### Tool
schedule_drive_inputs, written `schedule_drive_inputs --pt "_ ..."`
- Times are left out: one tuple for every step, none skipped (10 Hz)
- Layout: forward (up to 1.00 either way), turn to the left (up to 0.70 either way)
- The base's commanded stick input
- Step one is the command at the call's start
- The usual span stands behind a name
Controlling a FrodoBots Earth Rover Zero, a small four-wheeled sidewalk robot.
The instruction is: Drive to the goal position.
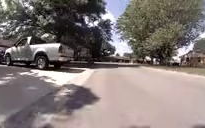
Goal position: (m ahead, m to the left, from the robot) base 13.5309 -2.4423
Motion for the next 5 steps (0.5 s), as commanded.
schedule_drive_inputs --pt "1.00 0.00" --pt "1.00 0.00" --pt "1.00 0.00" --pt "1.00 0.00" --pt "1.00 0.00"
